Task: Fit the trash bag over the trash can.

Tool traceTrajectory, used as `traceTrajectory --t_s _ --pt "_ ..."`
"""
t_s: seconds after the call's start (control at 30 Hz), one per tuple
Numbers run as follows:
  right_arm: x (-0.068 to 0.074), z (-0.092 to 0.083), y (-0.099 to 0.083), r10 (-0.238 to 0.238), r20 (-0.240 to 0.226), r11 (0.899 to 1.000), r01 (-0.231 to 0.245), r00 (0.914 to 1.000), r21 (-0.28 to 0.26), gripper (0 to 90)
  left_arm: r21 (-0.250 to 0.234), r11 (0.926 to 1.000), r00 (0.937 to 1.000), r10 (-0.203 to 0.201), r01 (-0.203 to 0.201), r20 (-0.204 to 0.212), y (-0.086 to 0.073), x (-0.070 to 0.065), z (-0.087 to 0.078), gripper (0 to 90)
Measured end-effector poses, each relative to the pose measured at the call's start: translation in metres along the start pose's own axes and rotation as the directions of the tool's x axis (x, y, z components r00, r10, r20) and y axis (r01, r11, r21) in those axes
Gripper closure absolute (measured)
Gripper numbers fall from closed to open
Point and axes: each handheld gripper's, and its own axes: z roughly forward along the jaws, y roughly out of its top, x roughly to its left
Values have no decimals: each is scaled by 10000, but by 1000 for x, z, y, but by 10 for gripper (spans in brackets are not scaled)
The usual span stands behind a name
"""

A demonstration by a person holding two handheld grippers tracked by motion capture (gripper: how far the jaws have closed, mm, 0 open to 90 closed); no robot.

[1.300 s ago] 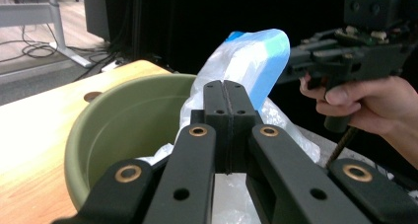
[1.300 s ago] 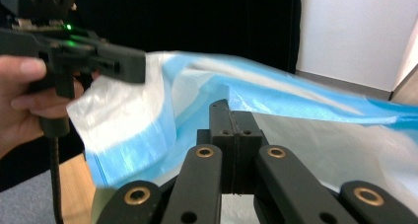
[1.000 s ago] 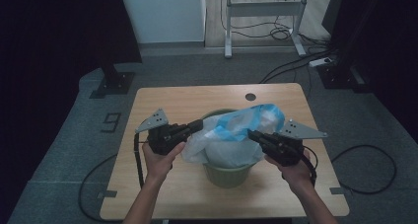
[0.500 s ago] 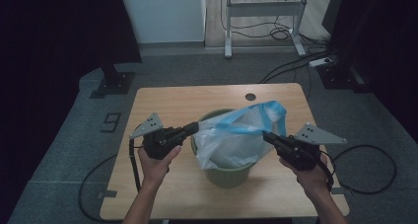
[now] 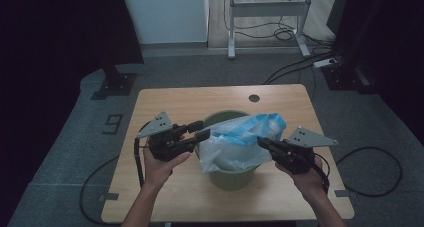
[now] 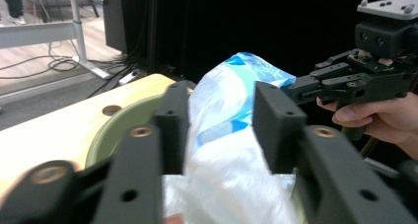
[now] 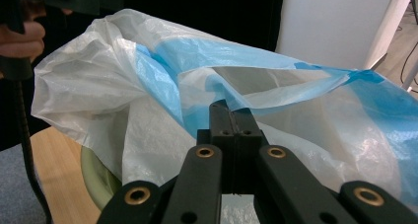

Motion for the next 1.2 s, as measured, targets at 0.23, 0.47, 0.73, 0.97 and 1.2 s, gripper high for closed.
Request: traceTrajectory --t_s 0.23,0.47,0.73,0.97,1.2 --pt "0 2 -2 -11 -104 10000 12 9999 73 895 868 9947 9984 529 -544 199 17 -4 24 462" --pt "0 3 -3 -28 -198 9999 30 9998 104 895 1708 9830 9970 606 -678 471 20 8 42 347" --pt "1 5 -3 -45 -232 9999 48 9997 116 895 2219 9685 9932 1033 -1127 536 20 9 54 590" --pt "-1 3 -2 -38 -194 10000 39 9998 72 895 2099 9716 9939 1048 -1094 328 19 9 56 898" --pt "-5 -4 -4 93 -43 10000 -93 9999 -21 895 1004 9937 9976 550 -507 -409 18 15 43 900"
